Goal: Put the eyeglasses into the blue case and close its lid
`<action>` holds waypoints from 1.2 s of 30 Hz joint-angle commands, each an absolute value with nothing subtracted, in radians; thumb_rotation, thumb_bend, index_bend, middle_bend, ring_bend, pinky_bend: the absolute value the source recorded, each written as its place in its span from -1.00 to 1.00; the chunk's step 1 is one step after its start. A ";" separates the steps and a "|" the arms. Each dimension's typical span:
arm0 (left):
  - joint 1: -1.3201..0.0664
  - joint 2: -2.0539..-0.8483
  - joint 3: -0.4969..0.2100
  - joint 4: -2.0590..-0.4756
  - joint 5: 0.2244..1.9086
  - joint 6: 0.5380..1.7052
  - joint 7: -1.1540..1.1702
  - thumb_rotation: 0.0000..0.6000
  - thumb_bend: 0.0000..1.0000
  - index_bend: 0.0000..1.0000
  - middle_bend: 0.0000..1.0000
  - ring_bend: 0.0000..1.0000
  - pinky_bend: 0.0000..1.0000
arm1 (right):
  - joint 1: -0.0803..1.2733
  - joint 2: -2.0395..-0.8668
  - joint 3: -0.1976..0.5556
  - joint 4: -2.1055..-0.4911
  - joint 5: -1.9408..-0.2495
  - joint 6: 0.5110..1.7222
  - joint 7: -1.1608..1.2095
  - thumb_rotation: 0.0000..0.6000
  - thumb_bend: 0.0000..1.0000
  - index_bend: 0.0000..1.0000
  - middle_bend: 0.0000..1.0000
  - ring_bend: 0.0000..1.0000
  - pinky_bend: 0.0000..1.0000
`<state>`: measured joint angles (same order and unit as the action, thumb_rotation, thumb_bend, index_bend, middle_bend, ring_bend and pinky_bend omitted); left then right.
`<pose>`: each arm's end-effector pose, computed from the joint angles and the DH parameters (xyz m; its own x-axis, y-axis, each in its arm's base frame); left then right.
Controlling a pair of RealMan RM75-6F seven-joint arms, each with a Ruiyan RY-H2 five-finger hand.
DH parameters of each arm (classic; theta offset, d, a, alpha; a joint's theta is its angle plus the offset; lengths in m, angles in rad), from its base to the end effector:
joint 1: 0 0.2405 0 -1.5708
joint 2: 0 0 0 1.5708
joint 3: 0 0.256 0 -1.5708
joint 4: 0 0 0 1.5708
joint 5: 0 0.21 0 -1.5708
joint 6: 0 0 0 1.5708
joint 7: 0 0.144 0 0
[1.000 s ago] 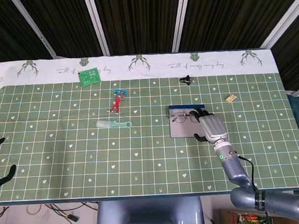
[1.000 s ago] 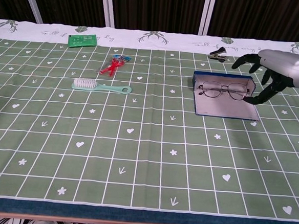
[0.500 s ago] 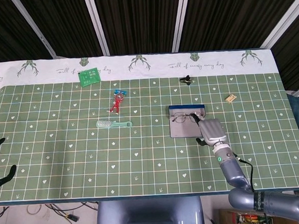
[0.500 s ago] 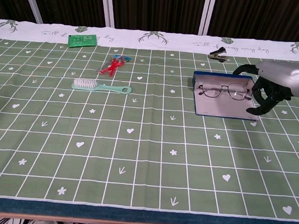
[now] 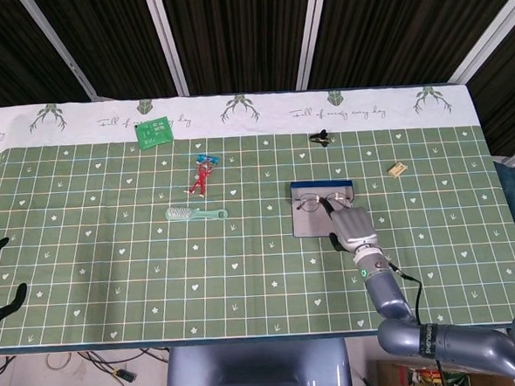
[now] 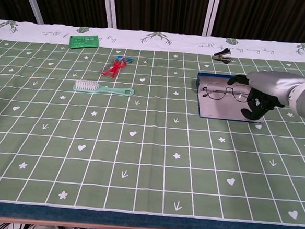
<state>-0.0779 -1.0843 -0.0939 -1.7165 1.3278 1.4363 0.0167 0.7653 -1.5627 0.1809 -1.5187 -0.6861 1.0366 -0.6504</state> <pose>-0.3153 0.1847 0.1679 0.3222 0.0168 0.9465 0.9346 0.1534 -0.3209 -0.1777 -0.3471 -0.0158 0.4903 -0.3485 0.7989 -0.8687 -0.1215 0.4801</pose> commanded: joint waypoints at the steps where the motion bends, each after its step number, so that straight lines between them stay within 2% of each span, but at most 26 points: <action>1: -0.078 -1.085 -0.094 -1.716 1.329 1.437 0.017 1.00 -0.29 -0.78 -1.00 -1.00 -1.00 | 0.773 -1.572 0.187 -1.505 -0.676 1.032 -0.652 1.00 0.16 -0.79 0.53 0.64 0.71; 8: -0.078 -1.086 -0.094 -1.715 1.329 1.438 0.018 1.00 -0.29 -0.78 -1.00 -1.00 -1.00 | 0.787 -1.584 0.193 -1.471 -0.643 1.019 -0.662 1.00 0.25 -0.79 0.58 0.66 0.71; 36: -0.079 -1.085 -0.094 -1.714 1.327 1.436 0.021 1.00 -0.29 -0.78 -1.00 -1.00 -1.00 | 0.801 -1.604 0.177 -1.422 -0.608 0.992 -0.661 1.00 0.25 -0.79 0.59 0.66 0.71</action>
